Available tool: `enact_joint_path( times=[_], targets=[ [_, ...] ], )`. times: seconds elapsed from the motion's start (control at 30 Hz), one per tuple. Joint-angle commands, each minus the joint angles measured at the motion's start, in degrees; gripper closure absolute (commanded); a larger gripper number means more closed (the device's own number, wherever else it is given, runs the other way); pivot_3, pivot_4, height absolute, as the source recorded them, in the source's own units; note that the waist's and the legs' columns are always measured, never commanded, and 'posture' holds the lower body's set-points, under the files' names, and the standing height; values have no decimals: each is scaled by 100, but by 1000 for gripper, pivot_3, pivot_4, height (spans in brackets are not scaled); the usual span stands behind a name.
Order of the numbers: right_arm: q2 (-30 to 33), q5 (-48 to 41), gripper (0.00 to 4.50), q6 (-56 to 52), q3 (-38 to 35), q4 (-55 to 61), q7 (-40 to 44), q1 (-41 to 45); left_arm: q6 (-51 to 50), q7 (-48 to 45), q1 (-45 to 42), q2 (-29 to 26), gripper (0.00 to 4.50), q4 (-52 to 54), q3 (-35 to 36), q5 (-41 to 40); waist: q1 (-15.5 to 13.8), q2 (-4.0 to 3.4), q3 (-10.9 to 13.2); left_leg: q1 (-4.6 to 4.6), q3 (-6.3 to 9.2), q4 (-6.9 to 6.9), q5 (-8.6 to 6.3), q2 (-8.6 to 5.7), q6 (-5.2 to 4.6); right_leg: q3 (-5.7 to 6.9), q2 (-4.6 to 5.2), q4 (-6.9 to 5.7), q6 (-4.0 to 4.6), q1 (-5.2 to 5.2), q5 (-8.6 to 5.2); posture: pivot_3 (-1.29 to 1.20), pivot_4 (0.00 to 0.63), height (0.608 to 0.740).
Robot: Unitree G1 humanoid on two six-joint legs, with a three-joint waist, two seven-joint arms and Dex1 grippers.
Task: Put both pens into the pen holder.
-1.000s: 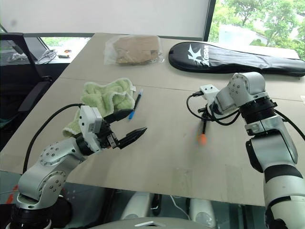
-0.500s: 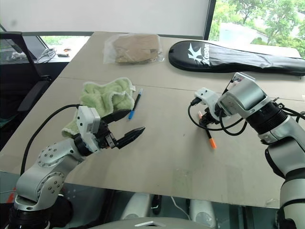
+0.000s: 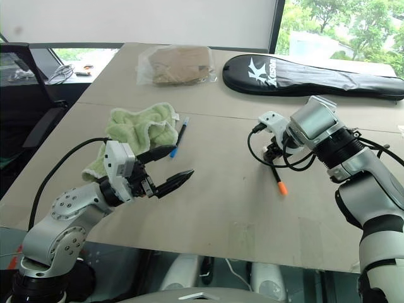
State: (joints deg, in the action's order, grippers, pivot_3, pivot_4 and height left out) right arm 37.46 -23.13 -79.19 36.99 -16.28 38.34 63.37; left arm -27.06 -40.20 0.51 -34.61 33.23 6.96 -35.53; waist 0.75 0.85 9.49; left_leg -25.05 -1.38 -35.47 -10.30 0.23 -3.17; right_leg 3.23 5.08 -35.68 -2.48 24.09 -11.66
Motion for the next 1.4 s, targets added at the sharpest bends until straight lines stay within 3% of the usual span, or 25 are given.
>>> enact_joint_path(
  times=[0.03, 0.07, 0.27, 0.4, 0.53, 0.63, 0.73, 0.83, 1.0, 1.4],
  targets=[
    [29, 161, 4101, 166, -176, 458, 48, -241, 120, 7, 47, -7, 0, 223, 61, 11, 4, 0, 0, 0, 0, 0, 2, 1, -4, 0, -2, 0, 0, 0, 0, 0, 150, 740],
    [32, 169, 4472, 165, -329, 646, 0, -357, 130, 15, 48, -2, 0, 231, 47, 29, 1, 1, -1, 0, 0, 0, 2, 3, -4, -1, -4, 0, 0, 0, 0, 0, 150, 740],
    [-386, -4, 4472, -394, -2035, 1381, -490, -963, 147, 66, 3, 34, 0, 255, 21, 55, 2, -1, 1, 0, -1, -1, 1, 7, -1, -1, -7, -1, -1, 1, 0, 0, 150, 740],
    [-1709, -688, 4472, 271, -5326, 2345, -1400, -1338, 143, 131, -9, 105, 0, 250, 17, 33, -17, -7, 5, -5, 0, 1, 1, 9, -2, 0, -12, -3, -2, 5, 1, 0, 150, 740],
    [-2100, -772, 4472, 1129, -6270, 3415, -1961, -1554, 127, 121, -124, 149, 0, 199, -66, 20, -156, -13, 10, -14, 2, 2, 1, 7, -2, 2, -15, -3, -26, 9, 13, 0, 150, 740],
    [-2092, -431, 4472, 2072, -6217, 3844, -2223, -1846, 117, 82, -356, 195, 0, 46, -150, -1, -164, -13, 10, -15, -2, 2, 1, 4, -1, 0, -14, 2, -12, 9, 5, 0, 150, 740],
    [-1700, 462, 4472, 3652, -5555, 3817, -2141, -2381, 83, -36, -634, 237, 0, -129, -253, -39, -156, -14, 10, -14, -2, -2, 2, 2, -2, 0, -15, 0, -5, 7, -1, 0, 150, 740],
    [-1596, 1323, 4472, 5396, -5070, 3169, -2334, -2687, 123, -173, -865, 260, 0, -317, -369, 24, -85, -14, 11, -6, -16, -7, 2, 0, -2, -12, -17, -4, -22, 6, -11, 0, 150, 740],
    [-1815, 1619, 4472, 7541, -4971, 1714, -2327, -2557, 158, -310, -1074, 234, 0, -509, -391, 61, 8, -12, 11, 30, -37, -6, 2, 12, -3, -37, -32, -14, -23, -15, -11, 0, 150, 740],
    [-1566, 2084, 4472, 9685, -4864, -767, -2495, -2026, -85, 59, -1050, 421, 0, 12, -260, -367, -10, -10, 14, 31, -60, -5, 2, 15, -3, -73, -36, -12, -3, -13, 1, 0, 150, 740]
  ],
)
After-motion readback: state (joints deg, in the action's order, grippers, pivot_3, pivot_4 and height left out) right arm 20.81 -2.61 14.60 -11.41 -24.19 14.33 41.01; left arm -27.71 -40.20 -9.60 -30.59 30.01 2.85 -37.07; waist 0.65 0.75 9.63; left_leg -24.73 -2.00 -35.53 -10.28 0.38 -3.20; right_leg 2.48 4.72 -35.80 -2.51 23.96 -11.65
